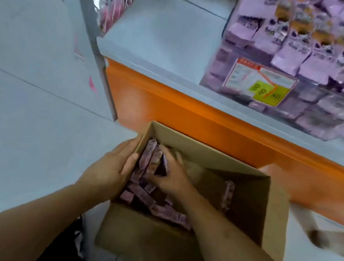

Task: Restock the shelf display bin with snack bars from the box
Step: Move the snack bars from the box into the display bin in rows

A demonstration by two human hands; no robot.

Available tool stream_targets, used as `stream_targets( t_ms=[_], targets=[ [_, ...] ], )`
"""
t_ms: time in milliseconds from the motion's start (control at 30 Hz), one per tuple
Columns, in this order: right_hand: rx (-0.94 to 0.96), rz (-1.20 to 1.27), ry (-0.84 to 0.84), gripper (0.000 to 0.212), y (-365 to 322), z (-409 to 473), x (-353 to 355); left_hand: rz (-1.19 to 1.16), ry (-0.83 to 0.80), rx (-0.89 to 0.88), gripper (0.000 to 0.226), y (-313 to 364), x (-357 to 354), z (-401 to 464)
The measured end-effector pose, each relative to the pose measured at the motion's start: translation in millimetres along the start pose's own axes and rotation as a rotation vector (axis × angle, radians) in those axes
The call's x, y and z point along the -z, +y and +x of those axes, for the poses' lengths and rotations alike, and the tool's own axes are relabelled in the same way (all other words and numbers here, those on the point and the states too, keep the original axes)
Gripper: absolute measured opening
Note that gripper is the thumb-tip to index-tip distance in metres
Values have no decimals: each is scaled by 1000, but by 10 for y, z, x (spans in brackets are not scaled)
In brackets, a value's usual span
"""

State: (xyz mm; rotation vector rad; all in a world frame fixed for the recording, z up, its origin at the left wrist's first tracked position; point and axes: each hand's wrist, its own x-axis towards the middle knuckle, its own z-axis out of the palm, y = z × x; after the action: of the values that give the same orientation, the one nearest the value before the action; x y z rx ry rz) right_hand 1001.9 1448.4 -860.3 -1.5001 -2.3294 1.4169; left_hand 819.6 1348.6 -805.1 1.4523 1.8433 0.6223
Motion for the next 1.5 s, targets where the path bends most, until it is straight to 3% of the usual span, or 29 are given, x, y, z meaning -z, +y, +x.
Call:
stream_targets(
  t_ms=[133,333,467,633,800,967,1233,1433,1500],
  targets=[
    [-95,112,94,98,-53,149,-195,4,24,-10,49,-37,-55,42],
    [-265,218,21,95,-27,170,-197,-16,49,-30,51,-50,-92,35],
    [-347,382,-24,81,-21,196,-271,-7,63,-27,51,-62,-108,24],
    [-312,594,-84,58,-22,82,-233,14,78,-6,52,-71,-135,19],
    [-280,589,-30,33,-34,38,-162,9,75,-14,52,-87,-140,21],
    [-219,609,-134,40,-259,22,-97,-7,76,-1,52,-25,-143,0],
    [-228,634,59,18,-304,-145,-45,30,20,36,52,-12,-104,7],
    [-247,718,-17,39,-529,-508,489,237,52,106,60,319,212,-22],
    [-182,734,-7,29,-729,-670,706,39,-63,134,65,632,431,-31]
  ],
)
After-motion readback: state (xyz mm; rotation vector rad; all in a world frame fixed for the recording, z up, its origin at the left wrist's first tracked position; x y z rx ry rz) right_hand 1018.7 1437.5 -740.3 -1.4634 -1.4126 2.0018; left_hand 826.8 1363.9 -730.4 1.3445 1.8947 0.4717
